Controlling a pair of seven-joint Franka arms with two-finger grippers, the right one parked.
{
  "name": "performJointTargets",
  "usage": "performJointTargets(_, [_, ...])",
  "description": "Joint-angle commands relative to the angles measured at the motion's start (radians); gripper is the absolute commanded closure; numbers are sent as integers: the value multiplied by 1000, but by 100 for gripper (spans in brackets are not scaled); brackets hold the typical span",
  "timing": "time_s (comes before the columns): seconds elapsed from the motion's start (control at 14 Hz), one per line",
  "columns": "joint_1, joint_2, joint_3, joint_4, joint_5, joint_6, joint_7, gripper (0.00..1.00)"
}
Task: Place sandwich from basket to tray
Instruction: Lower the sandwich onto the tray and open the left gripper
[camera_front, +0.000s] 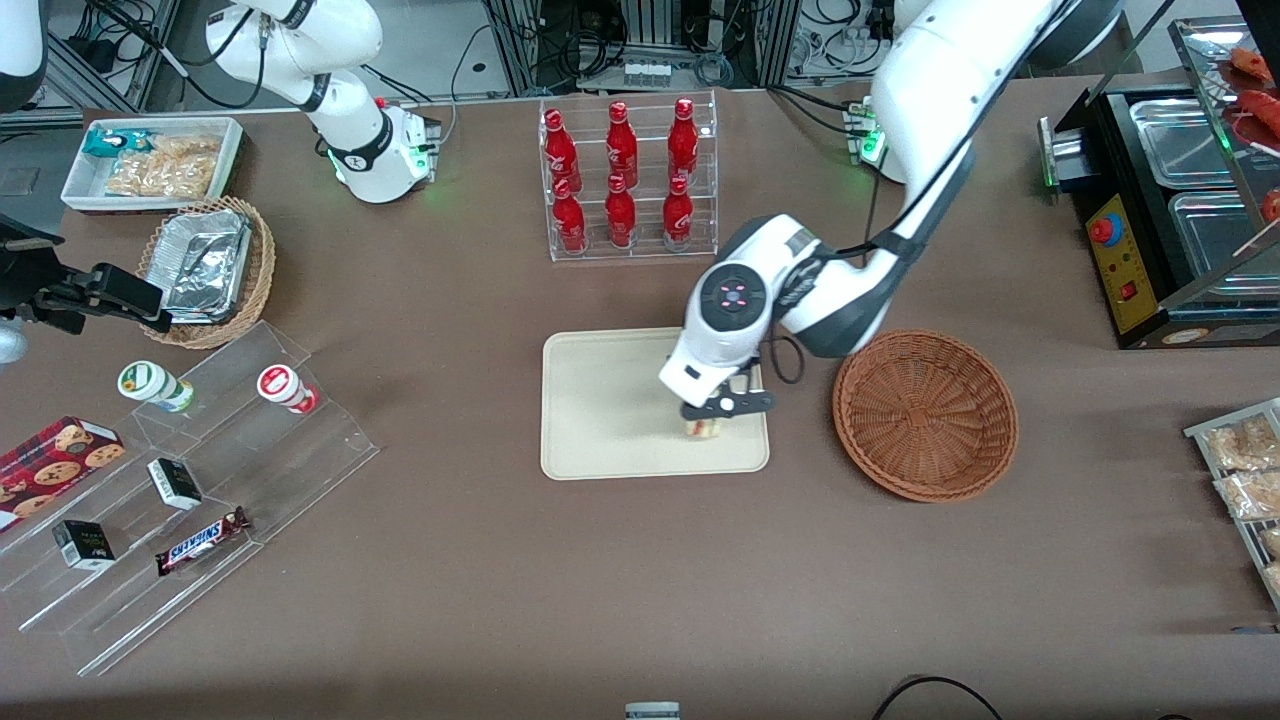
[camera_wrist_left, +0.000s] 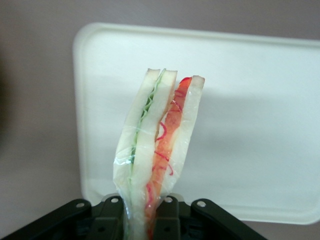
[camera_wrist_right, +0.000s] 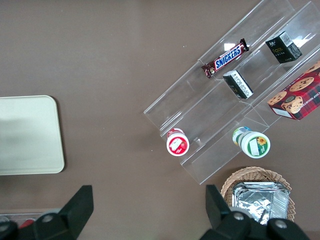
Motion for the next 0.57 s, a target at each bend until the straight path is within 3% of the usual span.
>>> performJointTargets(0.0, [-76,85,6,130,26,-20,-95,91])
performJointTargets(0.29, [-125,170,11,204,49,-20,-175,91])
performJointTargets(0.5, [-128,188,9,202,162,-19,-267,91])
